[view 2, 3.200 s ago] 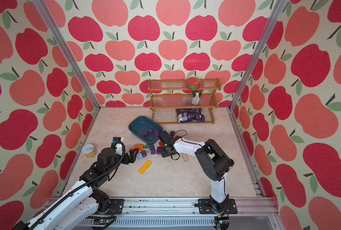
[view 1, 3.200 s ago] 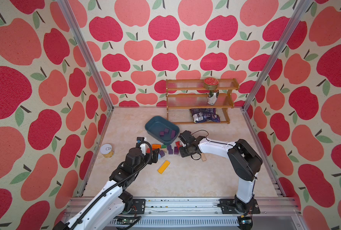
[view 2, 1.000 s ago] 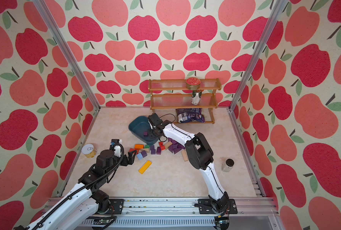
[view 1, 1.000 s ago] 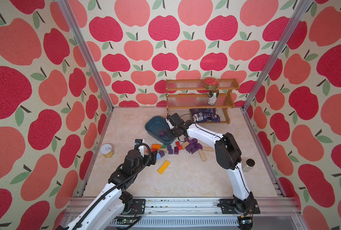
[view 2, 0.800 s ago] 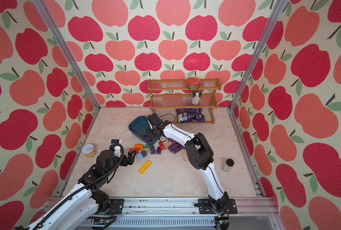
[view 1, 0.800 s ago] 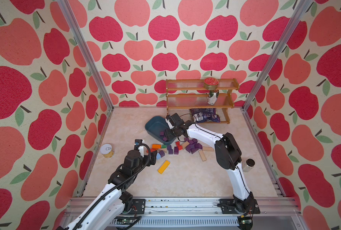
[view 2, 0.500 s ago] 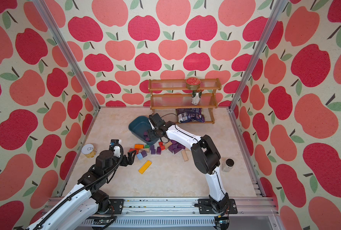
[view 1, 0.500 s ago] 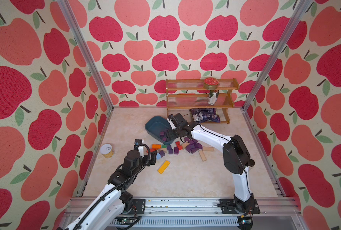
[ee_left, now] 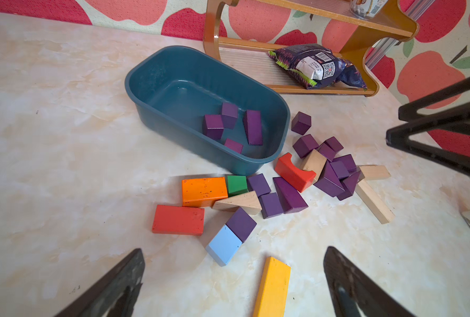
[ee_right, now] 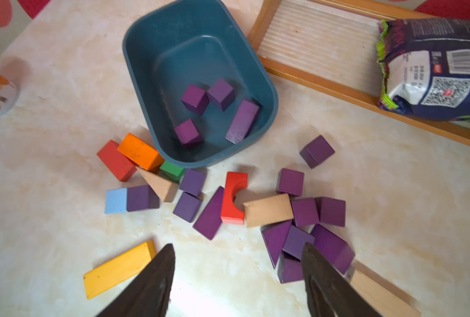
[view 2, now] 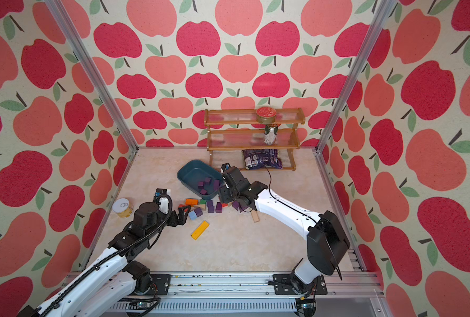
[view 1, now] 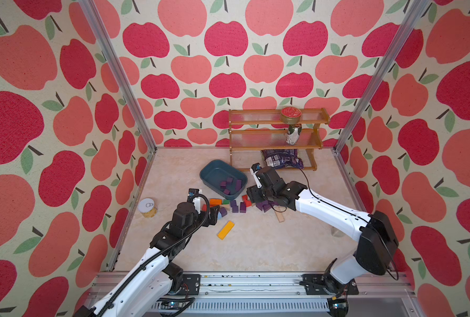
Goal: Pick purple bricks into the storage bin
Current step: Pick up the building block from the center of the board.
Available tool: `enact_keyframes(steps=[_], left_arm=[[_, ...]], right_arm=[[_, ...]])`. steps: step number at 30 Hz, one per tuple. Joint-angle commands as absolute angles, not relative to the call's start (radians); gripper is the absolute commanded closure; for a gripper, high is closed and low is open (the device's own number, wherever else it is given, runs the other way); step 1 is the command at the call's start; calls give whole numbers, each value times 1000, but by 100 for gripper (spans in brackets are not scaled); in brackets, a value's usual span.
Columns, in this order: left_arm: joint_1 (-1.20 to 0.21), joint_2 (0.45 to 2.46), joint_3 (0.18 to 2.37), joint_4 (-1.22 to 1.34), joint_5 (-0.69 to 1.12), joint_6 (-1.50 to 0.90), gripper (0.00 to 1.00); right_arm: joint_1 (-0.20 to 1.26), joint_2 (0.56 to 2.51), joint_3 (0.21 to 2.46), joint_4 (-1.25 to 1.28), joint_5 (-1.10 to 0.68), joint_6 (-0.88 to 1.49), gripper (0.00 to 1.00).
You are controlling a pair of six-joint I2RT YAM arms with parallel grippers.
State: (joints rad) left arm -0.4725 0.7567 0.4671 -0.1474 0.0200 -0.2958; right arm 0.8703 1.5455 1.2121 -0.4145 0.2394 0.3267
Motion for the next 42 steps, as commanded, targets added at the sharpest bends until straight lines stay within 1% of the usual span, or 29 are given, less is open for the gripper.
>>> enact_keyframes(steps=[1, 8, 13, 18, 21, 23, 29, 31, 32, 36, 40, 42], left_arm=[[-469, 828, 541, -196, 71, -303, 1], [-476, 1012, 673, -346, 60, -284, 1], [-477, 1119, 696, -336, 117, -286, 1], [-501, 1208, 722, -311, 126, -257, 1], [-516, 1243, 737, -298, 126, -224, 1], [-527, 1263, 748, -296, 121, -201, 1], [-557, 1340, 776, -286, 92, -152, 16], [-566, 1363, 786, -288, 67, -145, 16], [-570, 1376, 791, -288, 52, -144, 16], [-575, 1415, 821, -304, 9, -145, 17], [-577, 1440, 830, -289, 6, -133, 19], [-578, 1458, 835, -286, 1, -126, 27]], right_arm=[[868, 1490, 1153, -434, 326, 356, 26], [868, 1391, 1003, -387, 365, 404, 24], [868, 1327, 922, -322, 356, 373, 24], [865, 1267, 856, -287, 354, 346, 13], [865, 1242, 828, -278, 341, 332, 7], [862, 1229, 811, -275, 343, 331, 6], [848, 1212, 777, -265, 378, 361, 5], [848, 1202, 765, -243, 374, 362, 3], [848, 1193, 753, -222, 368, 362, 1], [848, 1174, 710, -163, 349, 361, 1], [848, 1175, 706, -176, 361, 365, 1], [847, 1169, 703, -181, 365, 365, 1]])
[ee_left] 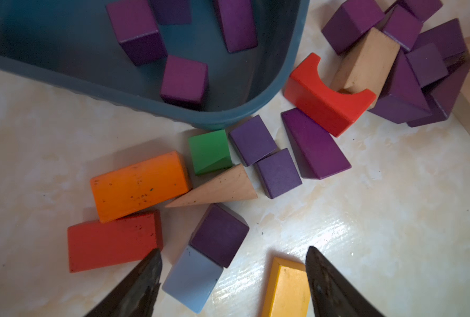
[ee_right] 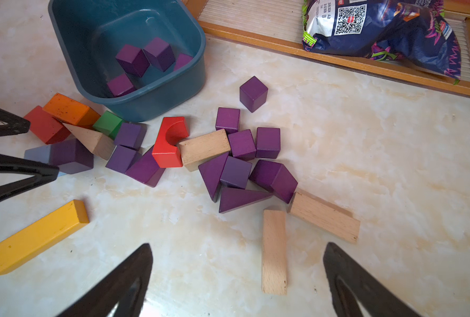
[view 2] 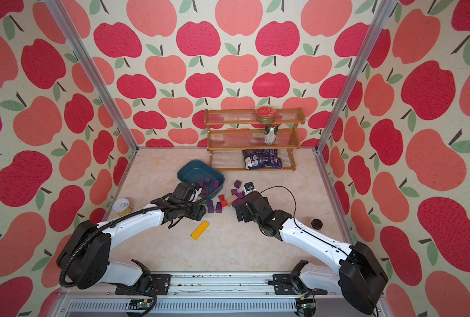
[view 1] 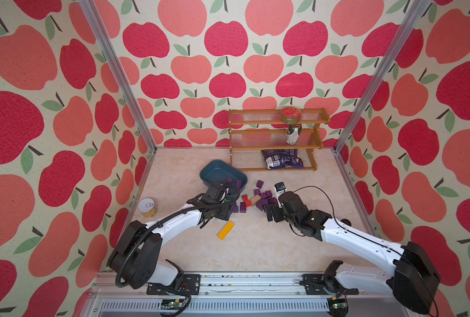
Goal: Pick purple bricks into the storage bin
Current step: Pick up the building block from the center of the board.
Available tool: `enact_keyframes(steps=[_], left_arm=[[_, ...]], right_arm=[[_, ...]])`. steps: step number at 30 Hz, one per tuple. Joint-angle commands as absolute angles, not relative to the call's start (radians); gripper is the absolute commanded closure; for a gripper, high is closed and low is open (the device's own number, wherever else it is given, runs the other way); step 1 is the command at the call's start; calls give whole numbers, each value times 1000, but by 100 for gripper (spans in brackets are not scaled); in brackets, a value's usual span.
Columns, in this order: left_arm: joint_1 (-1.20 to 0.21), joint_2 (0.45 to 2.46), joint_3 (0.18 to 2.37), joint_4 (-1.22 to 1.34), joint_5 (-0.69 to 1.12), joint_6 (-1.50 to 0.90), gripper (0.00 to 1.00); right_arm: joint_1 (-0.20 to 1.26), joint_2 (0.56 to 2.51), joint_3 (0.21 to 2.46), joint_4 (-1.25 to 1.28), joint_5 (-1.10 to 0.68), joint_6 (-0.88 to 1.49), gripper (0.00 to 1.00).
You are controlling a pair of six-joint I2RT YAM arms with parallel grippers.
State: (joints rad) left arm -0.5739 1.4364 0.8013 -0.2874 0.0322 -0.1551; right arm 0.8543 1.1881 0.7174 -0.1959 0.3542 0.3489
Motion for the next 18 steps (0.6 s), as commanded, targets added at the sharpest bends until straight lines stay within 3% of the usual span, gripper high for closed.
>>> enact_keyframes(steps=[1, 6, 18], left_arm=[[-578, 1467, 838, -289, 0, -125, 31], [-577, 1495, 849, -285, 2, -112, 41], [-577, 1560, 887, -281, -25, -80, 51]], right_arm=[[847, 1165, 700, -182, 369, 368, 1], [845, 1127, 674, -187, 396, 378, 1], [842, 1084, 640, -172, 387, 396, 1]])
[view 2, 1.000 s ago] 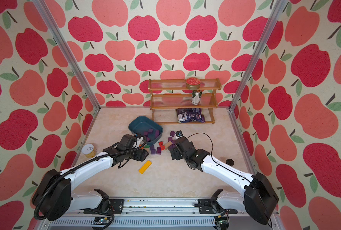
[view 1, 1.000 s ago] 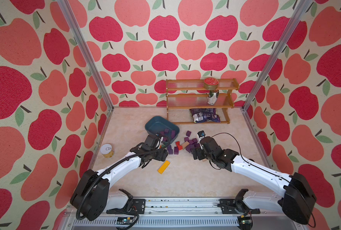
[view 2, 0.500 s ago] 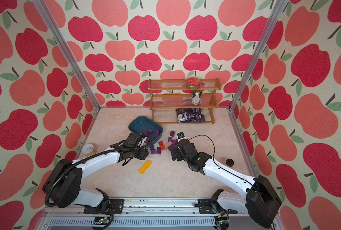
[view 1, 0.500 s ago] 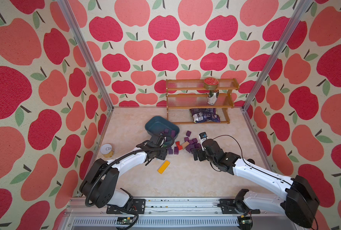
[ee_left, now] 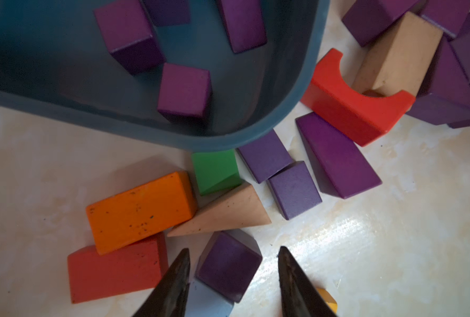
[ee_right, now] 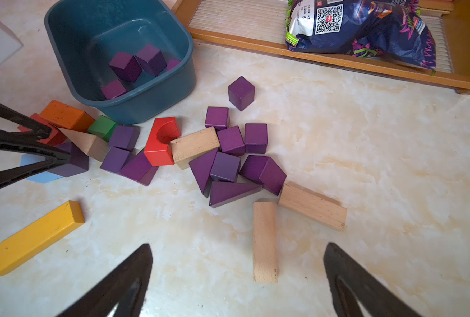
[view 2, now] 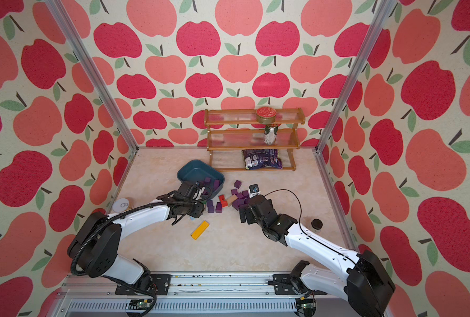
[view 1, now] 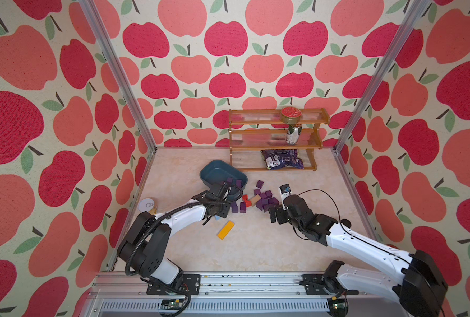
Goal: Pick purple bricks into the storage bin
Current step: Pick up the building block from the center of the board.
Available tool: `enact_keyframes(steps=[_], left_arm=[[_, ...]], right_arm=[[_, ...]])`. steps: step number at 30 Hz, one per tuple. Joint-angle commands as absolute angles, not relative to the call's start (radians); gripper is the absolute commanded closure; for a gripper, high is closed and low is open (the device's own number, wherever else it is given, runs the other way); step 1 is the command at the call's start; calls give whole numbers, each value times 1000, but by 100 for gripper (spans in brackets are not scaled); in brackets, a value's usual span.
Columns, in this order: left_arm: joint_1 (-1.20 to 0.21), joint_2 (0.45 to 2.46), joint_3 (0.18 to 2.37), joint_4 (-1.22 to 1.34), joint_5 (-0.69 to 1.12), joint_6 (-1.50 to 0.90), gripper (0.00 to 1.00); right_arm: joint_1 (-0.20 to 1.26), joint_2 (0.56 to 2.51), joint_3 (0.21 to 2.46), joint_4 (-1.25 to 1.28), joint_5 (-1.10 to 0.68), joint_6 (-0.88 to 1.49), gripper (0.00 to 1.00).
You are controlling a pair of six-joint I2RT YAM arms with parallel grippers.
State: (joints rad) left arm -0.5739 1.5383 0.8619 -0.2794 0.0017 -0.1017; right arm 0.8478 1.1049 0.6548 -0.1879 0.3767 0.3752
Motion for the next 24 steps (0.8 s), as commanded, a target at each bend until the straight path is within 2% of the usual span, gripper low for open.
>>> enact_keyframes(steps=[1, 5, 12, 24], left_arm=[[-578, 1563, 886, -281, -28, -80, 51], [-581, 1566, 889, -285, -40, -81, 55], [-583, 1569, 876, -281, -46, -77, 55], [-586, 1601, 859, -252, -58, -71, 46]], right_arm=[[842, 1083, 640, -172, 388, 397, 1], [842, 1078, 637, -171, 392, 395, 1], [841, 1079, 629, -173, 391, 400, 1], [839, 1083, 629, -176, 388, 403, 1]])
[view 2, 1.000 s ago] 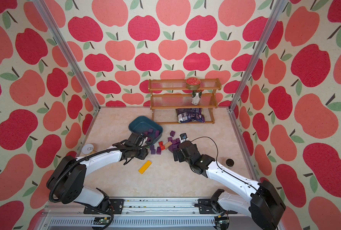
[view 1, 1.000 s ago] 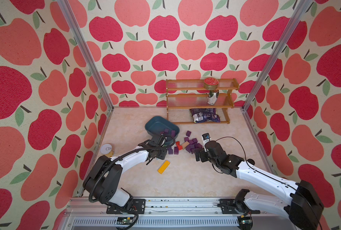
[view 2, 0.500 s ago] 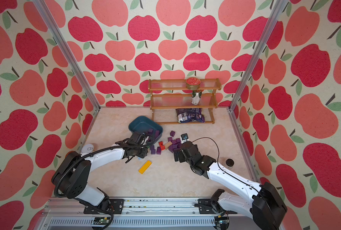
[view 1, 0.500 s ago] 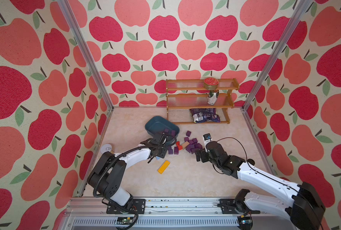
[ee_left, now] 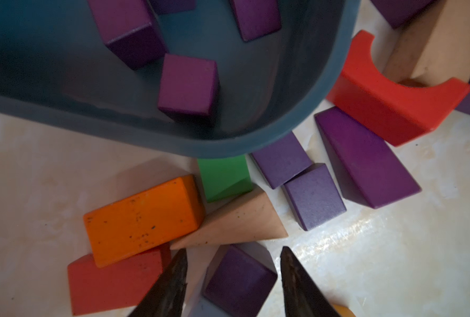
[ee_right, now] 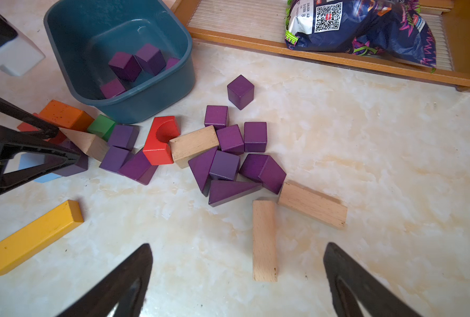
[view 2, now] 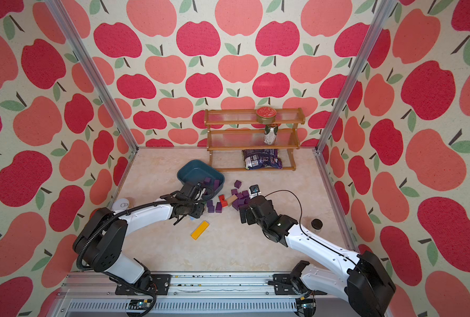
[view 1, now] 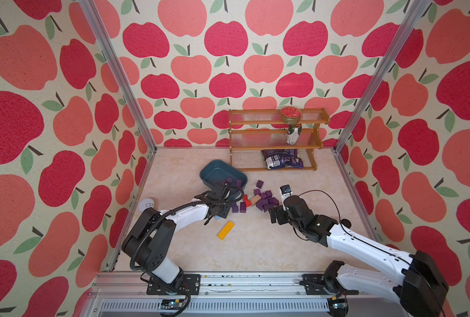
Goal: Pick purple bricks into the storage bin
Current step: Pick up the building block from the center of the board.
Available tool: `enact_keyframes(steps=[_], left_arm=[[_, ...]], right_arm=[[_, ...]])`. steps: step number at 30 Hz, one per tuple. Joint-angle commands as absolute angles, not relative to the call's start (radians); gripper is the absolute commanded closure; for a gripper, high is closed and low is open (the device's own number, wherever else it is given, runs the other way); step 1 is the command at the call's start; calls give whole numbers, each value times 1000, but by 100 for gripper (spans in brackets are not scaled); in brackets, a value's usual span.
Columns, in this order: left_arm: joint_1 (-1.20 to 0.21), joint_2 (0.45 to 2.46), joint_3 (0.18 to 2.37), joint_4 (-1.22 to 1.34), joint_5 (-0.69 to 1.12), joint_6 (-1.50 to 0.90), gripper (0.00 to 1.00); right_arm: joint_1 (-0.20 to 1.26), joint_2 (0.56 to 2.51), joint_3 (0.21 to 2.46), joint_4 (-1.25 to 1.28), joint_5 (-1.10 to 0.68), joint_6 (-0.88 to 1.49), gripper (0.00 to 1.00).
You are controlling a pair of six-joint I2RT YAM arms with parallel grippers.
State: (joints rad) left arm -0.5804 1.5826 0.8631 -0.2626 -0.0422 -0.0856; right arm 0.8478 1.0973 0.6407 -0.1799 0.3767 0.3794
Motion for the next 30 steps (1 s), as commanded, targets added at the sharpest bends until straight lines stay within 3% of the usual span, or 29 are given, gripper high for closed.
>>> enact_keyframes(steps=[1, 30], left_arm=[[-587, 1603, 858, -247, -57, -72, 46], [-629, 1550, 802, -241, -72, -64, 49]], right_arm=[[838, 1083, 629, -178, 387, 406, 1], [823, 1110, 658, -201, 375, 422, 1]])
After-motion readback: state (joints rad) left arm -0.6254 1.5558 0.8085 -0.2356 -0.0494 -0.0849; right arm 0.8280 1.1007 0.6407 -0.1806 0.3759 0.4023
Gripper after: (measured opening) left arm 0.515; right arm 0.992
